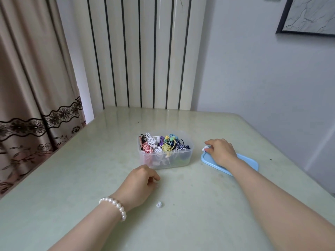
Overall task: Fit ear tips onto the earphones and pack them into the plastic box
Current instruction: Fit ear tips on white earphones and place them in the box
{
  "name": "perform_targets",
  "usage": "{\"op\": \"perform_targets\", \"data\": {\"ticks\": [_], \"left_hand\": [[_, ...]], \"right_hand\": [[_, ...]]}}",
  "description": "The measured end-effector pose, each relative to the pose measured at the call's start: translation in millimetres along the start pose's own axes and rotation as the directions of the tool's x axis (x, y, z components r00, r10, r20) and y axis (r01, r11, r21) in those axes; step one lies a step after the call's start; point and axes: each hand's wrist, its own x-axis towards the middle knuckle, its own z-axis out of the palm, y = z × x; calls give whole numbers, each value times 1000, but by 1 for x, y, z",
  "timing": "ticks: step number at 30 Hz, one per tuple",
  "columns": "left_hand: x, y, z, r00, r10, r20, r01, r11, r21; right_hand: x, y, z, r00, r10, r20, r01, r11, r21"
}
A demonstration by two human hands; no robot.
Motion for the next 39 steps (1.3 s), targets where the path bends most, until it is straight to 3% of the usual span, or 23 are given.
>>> {"op": "perform_targets", "data": {"ticks": [2, 6, 9, 12, 14, 17, 20, 28, 31, 36, 39], "left_hand": [[0, -1, -2, 1000, 5, 7, -5, 1000, -10], [0, -1, -4, 1000, 2, -2, -3, 999, -54], [1, 5, -4, 988, -154, -3, 146, 940, -307], [1, 12, -6, 955, -279, 101, 269, 673, -689], [-1, 18, -10, 939, -308, 152, 288, 464, -838], [-2, 26, -14, 922, -307, 236, 305, 199, -931], [-3, 31, -16, 909, -300, 289, 323, 71, -944], [-6, 36, -20, 914, -230, 334, 346, 15, -938], [-6, 36, -21, 922, -234, 310, 321, 7, -947], [-5, 36, -20, 927, -237, 291, 306, 30, -952], [-5, 36, -20, 926, -225, 304, 307, -21, -951]], "right_hand": [[3, -2, 0, 1000, -18, 16, 19, 999, -48], [2, -2, -1, 999, -5, -45, 7, 1000, 31], [-3, 2, -5, 995, 30, -91, -22, 996, 92], [-9, 5, -9, 995, 59, -76, -50, 992, 119], [-12, 5, -9, 999, 34, -23, -33, 998, 49], [-14, 4, -11, 998, 27, 49, -26, 1000, -11], [-13, 4, -11, 999, 38, 31, -37, 999, -8], [-18, -5, -5, 995, 89, -33, -93, 990, -105], [-19, -5, -3, 999, 24, -44, -31, 983, -183], [-20, 6, -3, 999, 32, -32, -30, 998, 58], [-22, 11, -3, 998, 17, -57, -13, 998, 58]]}}
